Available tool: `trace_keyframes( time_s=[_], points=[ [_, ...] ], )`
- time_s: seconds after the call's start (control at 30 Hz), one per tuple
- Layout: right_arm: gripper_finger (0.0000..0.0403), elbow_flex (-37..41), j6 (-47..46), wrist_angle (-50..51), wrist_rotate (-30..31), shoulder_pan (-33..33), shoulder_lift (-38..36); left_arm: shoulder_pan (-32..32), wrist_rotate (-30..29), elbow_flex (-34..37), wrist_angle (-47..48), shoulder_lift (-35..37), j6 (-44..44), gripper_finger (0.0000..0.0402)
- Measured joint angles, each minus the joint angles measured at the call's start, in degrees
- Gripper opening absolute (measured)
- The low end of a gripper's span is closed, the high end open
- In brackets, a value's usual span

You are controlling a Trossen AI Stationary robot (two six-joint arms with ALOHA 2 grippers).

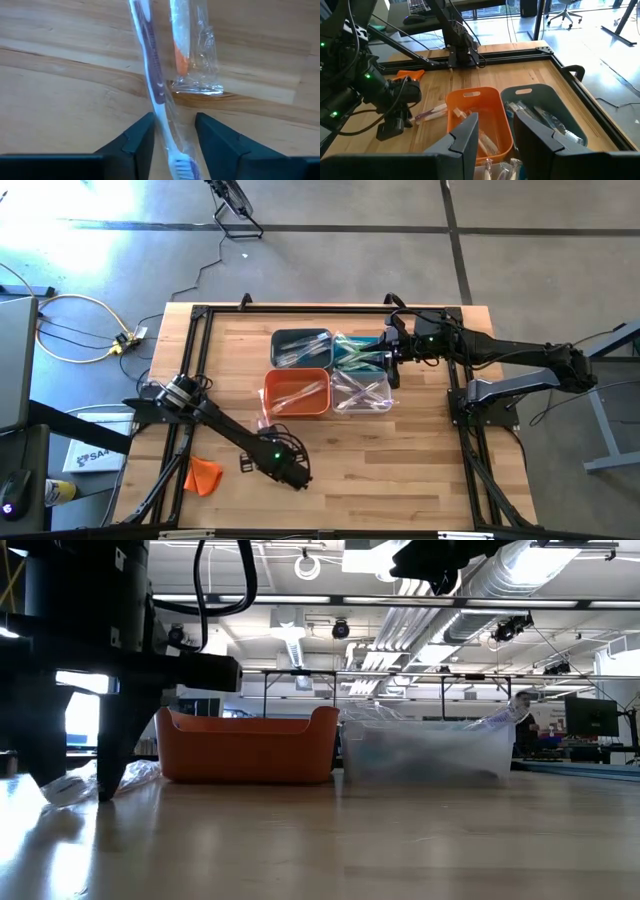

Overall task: Pick & Place Toothbrushes
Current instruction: Put the purple toothbrush into the transparent bin

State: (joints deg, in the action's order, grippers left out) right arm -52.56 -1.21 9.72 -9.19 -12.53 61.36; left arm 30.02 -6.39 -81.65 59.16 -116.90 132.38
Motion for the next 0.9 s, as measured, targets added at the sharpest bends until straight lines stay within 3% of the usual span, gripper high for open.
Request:
trace_keyframes(
  time_s=[0.33, 0.63, 0.9],
  points=[
    [0.0116, 0.0, 0.0, 0.0, 0.0, 0.0, 0.0, 1.9, 2.3, 0.0, 2.7, 0.2, 0.3, 0.0013],
    [0.0116, 0.0, 0.0, 0.0, 0.0, 0.0, 0.0, 5.6, 9.7, 0.4, 8.7, 1.8, 3.2, 0.0005],
    [0.0116, 0.0, -0.2, 0.0, 0.0, 0.0, -0.1, 6.5, 1.2, 0.3, 15.9, 8.8, 2.7, 0.0003]
  ],
)
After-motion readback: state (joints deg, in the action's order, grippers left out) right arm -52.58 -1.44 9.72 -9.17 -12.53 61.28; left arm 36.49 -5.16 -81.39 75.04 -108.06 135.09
